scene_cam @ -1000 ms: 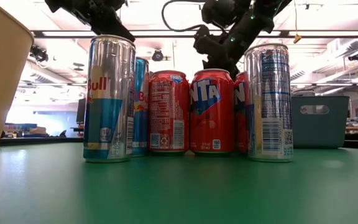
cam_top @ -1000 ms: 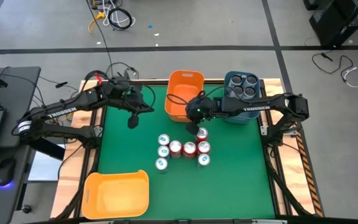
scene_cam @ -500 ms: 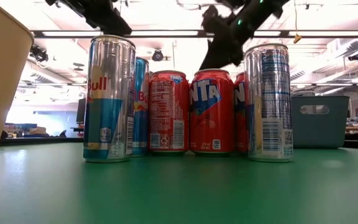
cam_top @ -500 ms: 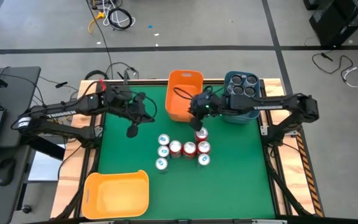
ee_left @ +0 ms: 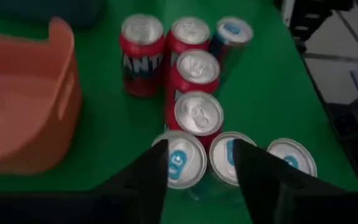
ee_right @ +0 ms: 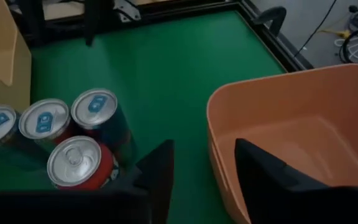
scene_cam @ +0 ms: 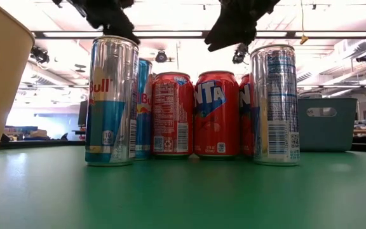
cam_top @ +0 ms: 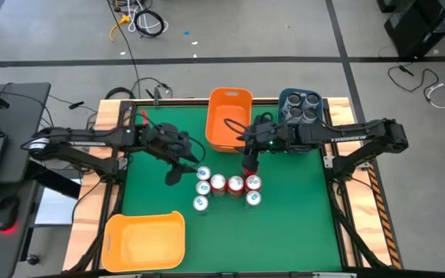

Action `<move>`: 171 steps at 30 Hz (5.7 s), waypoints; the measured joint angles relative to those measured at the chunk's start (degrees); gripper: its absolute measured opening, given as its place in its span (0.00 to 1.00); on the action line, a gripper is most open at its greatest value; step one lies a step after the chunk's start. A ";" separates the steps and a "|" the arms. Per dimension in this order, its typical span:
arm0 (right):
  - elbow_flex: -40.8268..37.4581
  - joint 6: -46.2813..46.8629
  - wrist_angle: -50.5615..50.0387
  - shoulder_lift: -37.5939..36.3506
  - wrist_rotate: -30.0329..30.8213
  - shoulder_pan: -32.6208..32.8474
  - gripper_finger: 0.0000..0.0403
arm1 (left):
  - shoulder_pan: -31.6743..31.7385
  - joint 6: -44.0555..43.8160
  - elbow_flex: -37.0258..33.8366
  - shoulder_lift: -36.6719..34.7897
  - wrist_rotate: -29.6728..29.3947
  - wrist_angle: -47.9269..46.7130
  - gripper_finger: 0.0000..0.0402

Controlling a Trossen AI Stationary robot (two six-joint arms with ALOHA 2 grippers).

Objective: Sort soda cans
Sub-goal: Put the blue soda can into the orange bin

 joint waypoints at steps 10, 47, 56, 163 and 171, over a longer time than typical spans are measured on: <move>0.00 0.03 -0.05 0.00 1.45 1.22 0.44 | -0.94 -5.43 0.02 9.24 -5.48 2.10 0.73; 0.00 0.01 -0.76 0.00 1.63 1.22 0.43 | -1.73 -8.26 2.09 13.98 -3.10 1.49 0.76; 0.00 0.08 -0.76 0.00 1.63 1.22 0.43 | -1.74 -8.28 2.02 14.30 -5.28 1.48 0.76; 0.00 -0.45 -1.30 0.02 1.63 1.41 0.43 | 0.81 5.37 5.18 12.23 -2.91 -11.27 0.76; 0.00 -0.47 -1.30 0.02 1.63 1.41 0.43 | 0.17 4.92 7.50 12.24 -1.96 -15.00 0.76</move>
